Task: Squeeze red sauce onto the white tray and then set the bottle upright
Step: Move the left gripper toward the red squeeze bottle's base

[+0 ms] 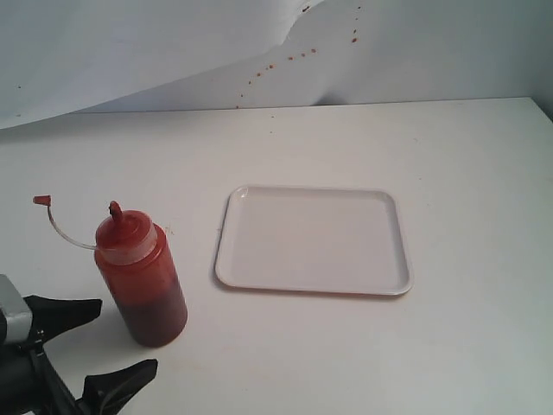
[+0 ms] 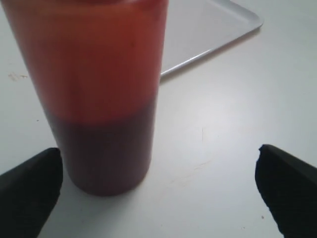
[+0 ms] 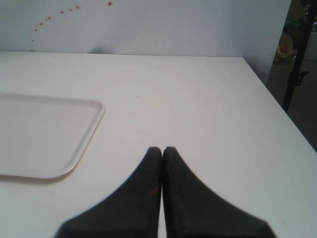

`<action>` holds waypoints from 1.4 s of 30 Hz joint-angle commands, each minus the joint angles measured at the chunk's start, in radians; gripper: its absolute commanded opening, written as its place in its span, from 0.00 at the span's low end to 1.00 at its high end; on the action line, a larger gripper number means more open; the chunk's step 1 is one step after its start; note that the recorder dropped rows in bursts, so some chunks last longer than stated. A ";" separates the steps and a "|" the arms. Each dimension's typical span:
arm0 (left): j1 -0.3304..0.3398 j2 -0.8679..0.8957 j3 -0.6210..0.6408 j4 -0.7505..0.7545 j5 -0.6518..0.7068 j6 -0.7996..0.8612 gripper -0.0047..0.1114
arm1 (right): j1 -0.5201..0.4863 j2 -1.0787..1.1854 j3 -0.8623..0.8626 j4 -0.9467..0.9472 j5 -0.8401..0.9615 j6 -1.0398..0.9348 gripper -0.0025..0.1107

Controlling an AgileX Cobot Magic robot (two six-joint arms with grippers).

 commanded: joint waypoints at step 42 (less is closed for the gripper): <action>0.002 0.005 -0.003 0.002 0.033 -0.053 0.94 | -0.006 -0.006 0.003 -0.006 -0.001 -0.001 0.02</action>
